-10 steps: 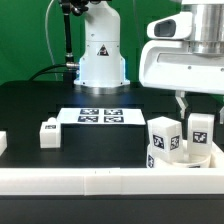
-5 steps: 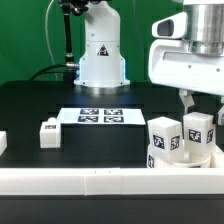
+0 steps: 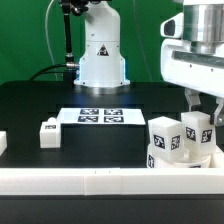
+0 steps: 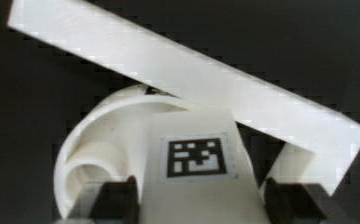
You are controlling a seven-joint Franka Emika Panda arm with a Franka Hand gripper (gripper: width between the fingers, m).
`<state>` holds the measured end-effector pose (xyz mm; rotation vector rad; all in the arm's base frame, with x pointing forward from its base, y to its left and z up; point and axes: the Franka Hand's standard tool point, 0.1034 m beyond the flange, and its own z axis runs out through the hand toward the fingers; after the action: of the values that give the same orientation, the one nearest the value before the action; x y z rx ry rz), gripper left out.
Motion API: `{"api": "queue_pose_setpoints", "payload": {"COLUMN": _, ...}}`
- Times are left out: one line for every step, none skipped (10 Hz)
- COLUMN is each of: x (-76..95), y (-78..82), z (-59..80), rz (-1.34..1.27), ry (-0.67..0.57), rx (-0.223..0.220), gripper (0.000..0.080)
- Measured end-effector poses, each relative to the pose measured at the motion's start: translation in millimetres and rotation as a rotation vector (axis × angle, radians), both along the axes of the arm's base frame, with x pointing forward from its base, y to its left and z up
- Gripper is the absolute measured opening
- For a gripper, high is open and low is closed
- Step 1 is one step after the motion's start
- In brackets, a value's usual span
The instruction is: Assemble stool
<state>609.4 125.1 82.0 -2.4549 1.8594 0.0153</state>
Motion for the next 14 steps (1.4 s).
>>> {"api": "queue_pose_setpoints", "payload": {"x": 0.4, "y": 0.3, "z": -0.4, "rz": -0.142, "ry": -0.004, "rx": 0.024, "gripper": 0.0340}}
{"api": "queue_pose_setpoints", "payload": {"x": 0.9, "y": -0.3, "z": -0.6, "rz": -0.270, "ry": -0.014, "rx": 0.050, "gripper": 0.0340}}
{"api": "queue_pose_setpoints", "payload": {"x": 1.6, "y": -1.2, "z": -0.9, "rz": -0.388, "ry": -0.030, "rx": 0.077, "gripper": 0.0340}}
{"api": "queue_pose_setpoints", "payload": {"x": 2.8, "y": -0.4, "z": -1.1, "rz": -0.487, "ry": -0.037, "rx": 0.099, "gripper": 0.0340}}
{"api": "queue_pose_setpoints", "payload": {"x": 3.6, "y": -0.2, "z": -1.2, "rz": -0.556, "ry": -0.032, "rx": 0.108, "gripper": 0.0340}}
{"api": "queue_pose_setpoints", "payload": {"x": 4.4, "y": -0.7, "z": -1.3, "rz": -0.638, "ry": -0.024, "rx": 0.120, "gripper": 0.0340}}
{"api": "queue_pose_setpoints", "payload": {"x": 4.4, "y": -0.2, "z": -1.2, "rz": -0.695, "ry": -0.016, "rx": 0.128, "gripper": 0.0340}}
{"api": "queue_pose_setpoints", "payload": {"x": 4.5, "y": 0.2, "z": -1.0, "rz": -0.745, "ry": -0.009, "rx": 0.141, "gripper": 0.0340}}
{"api": "queue_pose_setpoints", "payload": {"x": 4.6, "y": 0.5, "z": -0.9, "rz": -0.759, "ry": -0.006, "rx": 0.150, "gripper": 0.0340}}
{"api": "queue_pose_setpoints", "payload": {"x": 5.0, "y": 1.3, "z": -0.8, "rz": -0.775, "ry": -0.006, "rx": 0.157, "gripper": 0.0340}}
{"api": "queue_pose_setpoints", "payload": {"x": 4.4, "y": 3.7, "z": -1.4, "rz": -0.793, "ry": 0.000, "rx": 0.170, "gripper": 0.0340}}
{"api": "queue_pose_setpoints", "payload": {"x": 4.1, "y": 4.7, "z": -1.6, "rz": -0.754, "ry": -0.005, "rx": 0.168, "gripper": 0.0431}}
{"api": "queue_pose_setpoints", "payload": {"x": 4.4, "y": 5.3, "z": 0.5, "rz": -0.744, "ry": -0.007, "rx": 0.170, "gripper": 0.0564}}
{"api": "queue_pose_setpoints", "payload": {"x": 4.4, "y": 7.6, "z": 9.4, "rz": -0.723, "ry": -0.016, "rx": 0.179, "gripper": 0.0628}}
